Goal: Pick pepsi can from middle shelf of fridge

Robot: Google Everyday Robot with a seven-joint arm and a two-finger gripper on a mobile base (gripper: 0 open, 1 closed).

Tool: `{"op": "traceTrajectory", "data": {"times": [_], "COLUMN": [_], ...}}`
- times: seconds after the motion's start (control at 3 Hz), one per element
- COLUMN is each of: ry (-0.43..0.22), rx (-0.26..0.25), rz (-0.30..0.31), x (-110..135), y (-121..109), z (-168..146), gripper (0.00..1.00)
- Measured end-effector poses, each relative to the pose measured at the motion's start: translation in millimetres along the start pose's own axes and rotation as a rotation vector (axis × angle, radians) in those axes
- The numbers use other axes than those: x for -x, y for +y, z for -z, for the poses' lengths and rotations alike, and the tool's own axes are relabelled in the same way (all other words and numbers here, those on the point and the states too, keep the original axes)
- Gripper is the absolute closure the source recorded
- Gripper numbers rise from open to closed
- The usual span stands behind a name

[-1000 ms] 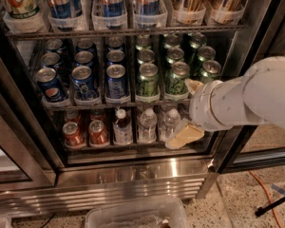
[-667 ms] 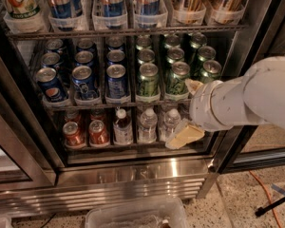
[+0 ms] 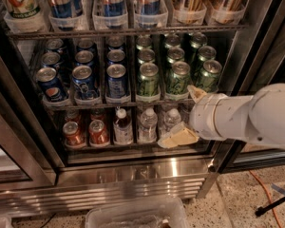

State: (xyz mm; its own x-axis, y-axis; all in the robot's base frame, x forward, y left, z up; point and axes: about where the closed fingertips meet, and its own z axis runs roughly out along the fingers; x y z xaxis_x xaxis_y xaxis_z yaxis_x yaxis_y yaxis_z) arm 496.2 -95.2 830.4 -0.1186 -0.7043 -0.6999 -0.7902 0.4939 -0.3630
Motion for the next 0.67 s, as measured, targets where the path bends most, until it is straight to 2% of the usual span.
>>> {"op": "traceTrajectory", "data": {"times": [0.33,0.67], "ry": [-0.166,-0.303], "rx": [-0.117,-0.267], "rz": [-0.099,-0.271], "x": [2,-23], "y": [-21,-57], "z": [-11,-8], "gripper": [0.00,0.00]}}
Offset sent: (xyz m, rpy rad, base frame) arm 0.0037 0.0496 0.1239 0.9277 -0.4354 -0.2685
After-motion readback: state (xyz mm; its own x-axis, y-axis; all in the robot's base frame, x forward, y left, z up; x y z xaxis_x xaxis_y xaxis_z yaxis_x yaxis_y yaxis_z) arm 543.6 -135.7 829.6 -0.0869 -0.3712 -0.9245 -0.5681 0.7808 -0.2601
